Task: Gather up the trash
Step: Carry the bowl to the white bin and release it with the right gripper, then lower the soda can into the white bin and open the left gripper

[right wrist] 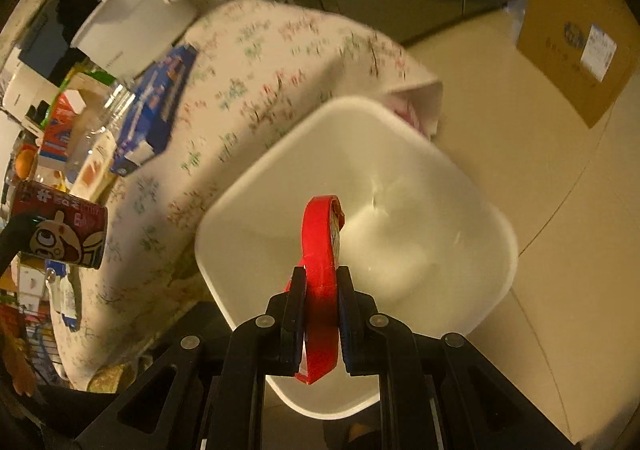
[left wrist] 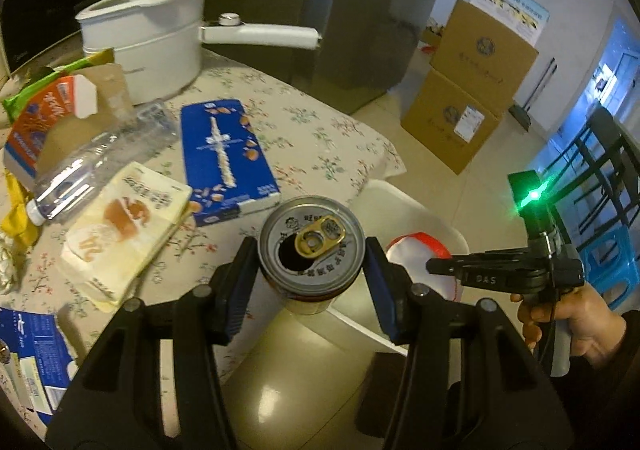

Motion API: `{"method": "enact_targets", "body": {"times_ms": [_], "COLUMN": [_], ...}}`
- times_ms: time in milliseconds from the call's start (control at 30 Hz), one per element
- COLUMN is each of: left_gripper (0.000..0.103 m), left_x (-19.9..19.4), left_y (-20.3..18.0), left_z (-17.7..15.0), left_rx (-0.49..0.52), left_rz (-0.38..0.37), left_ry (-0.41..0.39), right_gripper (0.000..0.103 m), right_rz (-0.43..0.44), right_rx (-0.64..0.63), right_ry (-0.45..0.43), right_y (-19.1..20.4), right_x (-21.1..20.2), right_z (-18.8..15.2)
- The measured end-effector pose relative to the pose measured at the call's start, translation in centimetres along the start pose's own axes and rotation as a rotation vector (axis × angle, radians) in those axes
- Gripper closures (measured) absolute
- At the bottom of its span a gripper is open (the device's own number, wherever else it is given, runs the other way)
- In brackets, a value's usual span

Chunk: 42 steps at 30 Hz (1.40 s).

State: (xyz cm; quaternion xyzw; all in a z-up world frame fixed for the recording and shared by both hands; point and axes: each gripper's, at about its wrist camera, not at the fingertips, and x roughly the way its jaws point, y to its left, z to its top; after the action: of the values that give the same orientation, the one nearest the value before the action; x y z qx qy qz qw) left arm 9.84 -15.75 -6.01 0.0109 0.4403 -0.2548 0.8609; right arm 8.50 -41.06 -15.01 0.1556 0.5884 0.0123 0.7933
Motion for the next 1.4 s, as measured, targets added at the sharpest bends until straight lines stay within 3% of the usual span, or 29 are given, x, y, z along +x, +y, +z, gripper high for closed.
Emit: {"method": "enact_targets", "body": {"times_ms": [333, 400, 467, 533, 1067, 1200, 1400], "left_gripper": [0.048, 0.048, 0.048, 0.048, 0.048, 0.047, 0.04], "left_x": [2.7, 3.3, 3.9, 4.5, 9.6, 9.8, 8.5], "left_y": [-2.3, -2.8, -3.3, -3.8, -6.3, -6.7, -5.6], "left_z": [-0.7, -0.8, -0.9, -1.0, -3.1, -3.0, -2.7], "left_rx": [0.043, 0.05, 0.055, 0.061, 0.144, 0.168, 0.167], "left_rz": [-0.024, -0.036, -0.048, -0.055, -0.074, -0.09, -0.056], "left_ry": [0.048, 0.059, 0.068, 0.078, 0.152, 0.165, 0.147], "right_gripper": [0.087, 0.082, 0.061, 0.05, 0.042, 0.04, 0.035], "right_rz": [0.002, 0.014, 0.019, 0.014, -0.048, -0.048, -0.065], "right_rx": [0.035, 0.054, 0.072, 0.084, 0.104, 0.099, 0.082], "right_ry": [0.072, 0.077, 0.065, 0.043, -0.04, -0.048, -0.07], "right_y": [-0.3, -0.5, -1.0, -1.5, -4.6, -4.4, -4.1], "right_x": [1.8, 1.5, 0.9, 0.1, -3.4, -3.8, -4.5], "right_z": [-0.9, -0.8, -0.9, -0.9, -1.9, -1.9, -1.9]}}
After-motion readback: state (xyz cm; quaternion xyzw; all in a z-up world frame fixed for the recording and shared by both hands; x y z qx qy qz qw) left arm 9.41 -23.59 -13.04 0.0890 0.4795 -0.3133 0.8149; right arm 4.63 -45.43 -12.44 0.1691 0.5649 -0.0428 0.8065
